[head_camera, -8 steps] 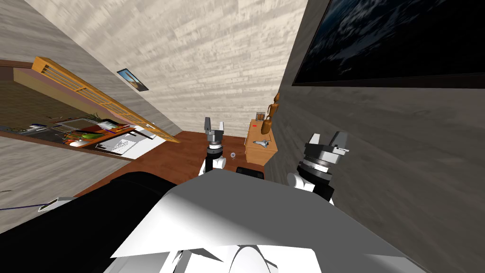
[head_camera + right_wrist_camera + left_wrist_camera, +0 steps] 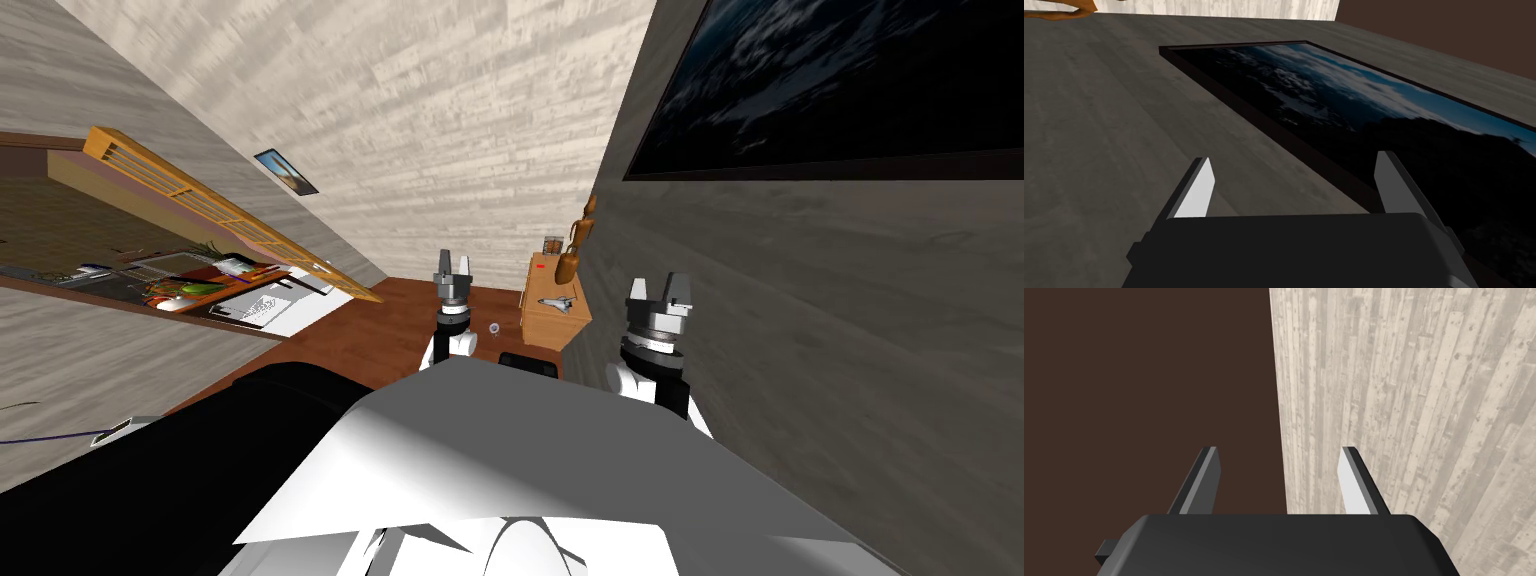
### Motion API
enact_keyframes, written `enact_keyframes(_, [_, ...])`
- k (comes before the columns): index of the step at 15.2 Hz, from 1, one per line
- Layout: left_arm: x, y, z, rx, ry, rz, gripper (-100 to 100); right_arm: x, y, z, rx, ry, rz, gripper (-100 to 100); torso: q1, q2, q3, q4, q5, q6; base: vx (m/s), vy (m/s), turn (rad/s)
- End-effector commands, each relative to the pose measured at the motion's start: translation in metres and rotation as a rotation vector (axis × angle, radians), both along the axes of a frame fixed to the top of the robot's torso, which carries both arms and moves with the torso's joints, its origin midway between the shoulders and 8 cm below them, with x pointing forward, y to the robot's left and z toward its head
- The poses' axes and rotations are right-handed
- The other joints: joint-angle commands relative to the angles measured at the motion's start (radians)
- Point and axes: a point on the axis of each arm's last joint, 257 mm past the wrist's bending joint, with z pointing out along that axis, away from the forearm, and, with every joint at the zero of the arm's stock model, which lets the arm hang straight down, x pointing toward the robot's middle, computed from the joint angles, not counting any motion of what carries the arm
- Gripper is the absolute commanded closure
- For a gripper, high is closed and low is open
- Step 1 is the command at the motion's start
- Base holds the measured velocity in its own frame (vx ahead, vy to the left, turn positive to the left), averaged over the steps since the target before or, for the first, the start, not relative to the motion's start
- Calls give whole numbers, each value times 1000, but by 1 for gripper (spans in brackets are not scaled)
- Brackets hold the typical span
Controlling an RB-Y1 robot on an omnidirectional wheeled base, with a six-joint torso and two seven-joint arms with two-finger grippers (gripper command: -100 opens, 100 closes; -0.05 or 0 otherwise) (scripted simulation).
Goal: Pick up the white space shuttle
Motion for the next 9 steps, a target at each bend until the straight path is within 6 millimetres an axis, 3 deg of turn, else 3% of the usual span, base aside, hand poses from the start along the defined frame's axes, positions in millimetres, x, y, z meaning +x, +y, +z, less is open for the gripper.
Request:
enact_keyframes(1, [0, 0, 0, 0, 0, 0, 0, 3, 9, -4, -37, 8, 25, -100, 0, 0, 0, 0, 0, 0, 21, 91, 6])
enact_keyframes(4, [0, 0, 0, 0, 0, 0, 0, 13, 39, -15, -132, 26, 90, -100, 0, 0, 0, 0, 0, 0, 24, 93, 9])
enact_keyframes(5, [0, 0, 0, 0, 0, 0, 0, 13, 39, -15, -140, 27, 93, -100, 1, 0, 0, 0, 0, 0, 25, 106, 9])
enact_keyframes(6, [0, 0, 0, 0, 0, 0, 0, 17, 56, -23, -191, 35, 127, -100, 1, 0, 0, 0, 0, 0, 23, 109, 8])
enact_keyframes(7, [0, 0, 0, 0, 0, 0, 0, 16, 56, -23, -199, 37, 130, -100, 1, 0, 0, 0, 0, 0, 22, 111, 7])
enact_keyframes(8, [0, 0, 0, 0, 0, 0, 0, 20, 73, -32, -254, 45, 166, -100, 2, 0, 0, 0, 0, 0, 33, 142, 13])
enact_keyframes(9, [0, 0, 0, 0, 0, 0, 0, 20, 73, -32, -262, 46, 169, -100, 3, -1, -1, 0, 1, 0, 36, 140, 9])
